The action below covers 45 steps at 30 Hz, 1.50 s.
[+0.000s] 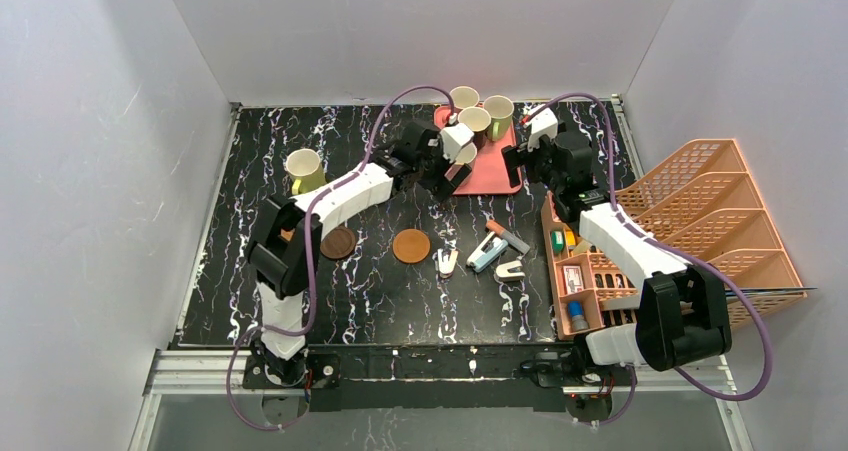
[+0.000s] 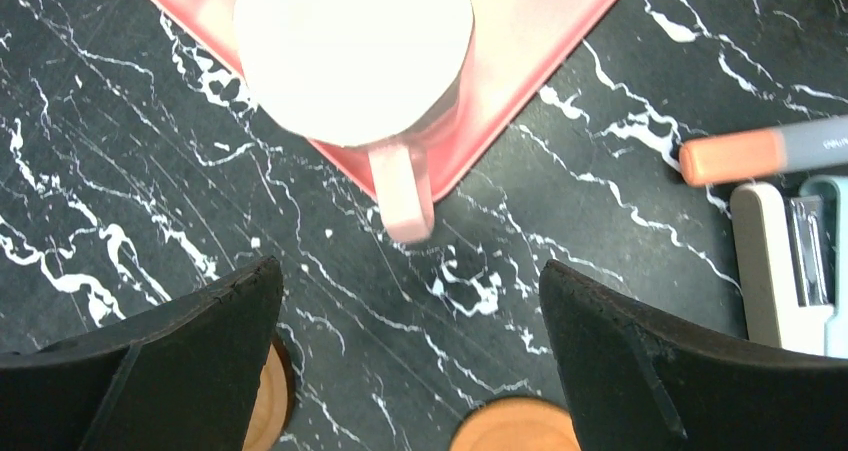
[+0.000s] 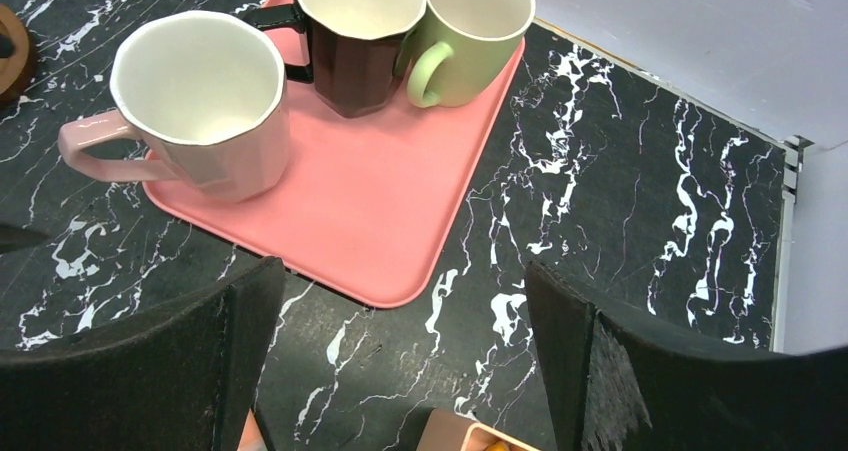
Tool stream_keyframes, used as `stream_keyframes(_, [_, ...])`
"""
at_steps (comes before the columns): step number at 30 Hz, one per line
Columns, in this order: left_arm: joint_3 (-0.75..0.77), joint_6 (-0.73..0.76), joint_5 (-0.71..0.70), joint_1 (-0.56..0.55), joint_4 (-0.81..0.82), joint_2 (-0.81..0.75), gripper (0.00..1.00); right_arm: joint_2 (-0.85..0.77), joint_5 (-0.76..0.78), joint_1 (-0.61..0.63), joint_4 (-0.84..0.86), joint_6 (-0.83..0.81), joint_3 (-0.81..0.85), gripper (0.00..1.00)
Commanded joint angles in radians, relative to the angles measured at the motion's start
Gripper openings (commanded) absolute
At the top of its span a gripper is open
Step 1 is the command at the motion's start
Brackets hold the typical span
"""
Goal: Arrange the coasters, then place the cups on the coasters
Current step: Pick up the cup from the tray.
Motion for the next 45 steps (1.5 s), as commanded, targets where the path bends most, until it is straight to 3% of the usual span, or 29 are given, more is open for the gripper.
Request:
stream_keyframes(1, [0.082, -0.015, -0.025, -0.014, 0.028, 0.053, 0.96, -0.003, -0.04, -0.013, 0.017, 0.018, 0.022, 0.98])
stream_keyframes(14, [0.18, -0.005, -0.1, -0.032, 0.039, 0.185, 0.65, 0.029, -0.048, -0.016, 0.015, 0.007, 0.023, 0.98])
stream_keyframes(21, [0.226, 0.004, -0.141, -0.033, 0.034, 0.23, 0.61, 0.048, -0.067, -0.019, 0.003, 0.008, 0.028, 0.98])
stream_keyframes(26, [0.247, 0.004, -0.152, -0.033, 0.024, 0.25, 0.49, 0.047, -0.076, -0.021, 0.001, 0.008, 0.029, 0.98])
stream_keyframes(32, [0.282, -0.003, -0.158, -0.033, 0.003, 0.269, 0.25, 0.047, -0.087, -0.021, -0.002, 0.011, 0.029, 0.98])
stream_keyframes(35, [0.303, -0.005, -0.153, -0.033, -0.028, 0.274, 0.03, 0.049, -0.093, -0.023, -0.004, 0.014, 0.029, 0.98])
stream_keyframes(36, [0.305, -0.007, -0.153, -0.033, -0.033, 0.27, 0.0, 0.05, -0.095, -0.023, -0.004, 0.015, 0.03, 0.98])
stream_keyframes(45, [0.175, -0.022, -0.13, -0.032, 0.012, 0.101, 0.0, 0.039, -0.116, -0.025, -0.011, 0.027, 0.032, 0.98])
